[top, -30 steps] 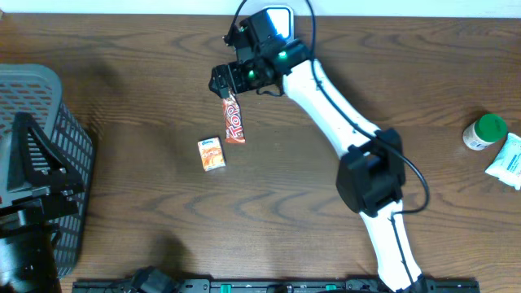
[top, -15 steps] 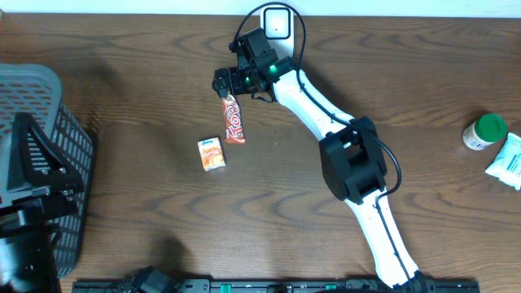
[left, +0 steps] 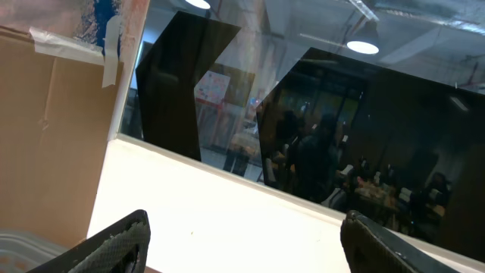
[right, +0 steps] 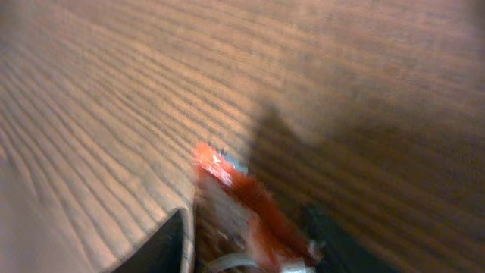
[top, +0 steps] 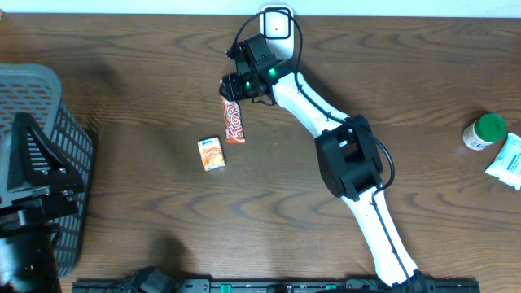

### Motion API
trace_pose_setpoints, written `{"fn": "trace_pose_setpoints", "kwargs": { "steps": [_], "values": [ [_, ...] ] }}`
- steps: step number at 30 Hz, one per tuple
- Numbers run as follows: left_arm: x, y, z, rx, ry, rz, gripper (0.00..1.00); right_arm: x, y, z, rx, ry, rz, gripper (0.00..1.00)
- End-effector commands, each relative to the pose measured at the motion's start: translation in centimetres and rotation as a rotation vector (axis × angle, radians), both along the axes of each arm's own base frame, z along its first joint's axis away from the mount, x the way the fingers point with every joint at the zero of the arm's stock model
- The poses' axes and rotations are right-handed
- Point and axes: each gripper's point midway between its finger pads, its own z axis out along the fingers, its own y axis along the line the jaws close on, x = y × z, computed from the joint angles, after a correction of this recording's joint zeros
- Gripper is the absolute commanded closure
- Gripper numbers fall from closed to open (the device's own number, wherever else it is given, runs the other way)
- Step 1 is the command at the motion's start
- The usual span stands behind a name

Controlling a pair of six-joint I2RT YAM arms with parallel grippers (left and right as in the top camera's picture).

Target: Scan the item barcode

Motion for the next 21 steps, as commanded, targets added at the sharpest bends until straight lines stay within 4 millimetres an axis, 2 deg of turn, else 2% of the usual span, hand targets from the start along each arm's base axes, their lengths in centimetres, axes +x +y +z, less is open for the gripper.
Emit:
{"fn": "trace_pose_setpoints", "kwargs": {
  "steps": [1, 2, 4, 8, 9, 13, 15, 17, 20, 21],
  "values": [
    [-0.2, 0.1, -0.1, -0.007, -0.007, -0.003, 0.19, -1.2, -1.0, -3.1, -0.021, 0.073, 0.048, 0.86],
    [-0.2, 0.1, -0.1, -0.007, -0.007, -0.003, 0.19, -1.2, -1.4, -3.3, -0.029, 0.084, 0.041, 0.99],
    [-0.2, 0.1, -0.1, -0.007, -0.007, -0.002, 0.19, -0.8, -2.6, -2.9, -0.035, 0.097, 0.022, 0.99],
    [-0.2, 0.1, -0.1, -0.007, -0.007, -0.003, 0.19, 0.7, -6.6, 1.6, -0.043, 0.095, -0.055, 0.99],
    [-0.2, 0.1, -0.1, -0.007, -0.007, -0.003, 0.19, 1.1, -9.1, 3.5, -0.087, 0.093, -0.119, 0.99],
    [-0.2, 0.1, -0.1, -0.007, -0.007, -0.003, 0.19, 1.0, -18.7, 8.3, -0.379, 0.059, -0.398, 0.99],
    [-0.2, 0.1, -0.1, -0.007, -0.007, -0.003, 0.19, 0.0, -24.7, 11.3, -0.608, 0.006, -0.593, 0.99],
    [-0.2, 0.1, -0.1, -0.007, -0.007, -0.003, 0.19, -1.6, -29.6, 14.2, -0.8, -0.051, -0.787, 0.99],
    [-0.2, 0.1, -0.1, -0.008, -0.007, -0.003, 0.19, -4.1, -33.6, 17.0, -0.996, -0.111, -0.983, 0.99],
    [-0.2, 0.1, -0.1, -0.008, -0.007, -0.003, 0.19, -4.8, -34.4, 17.6, -1.042, -0.127, -1.028, 0.99]
  ]
}}
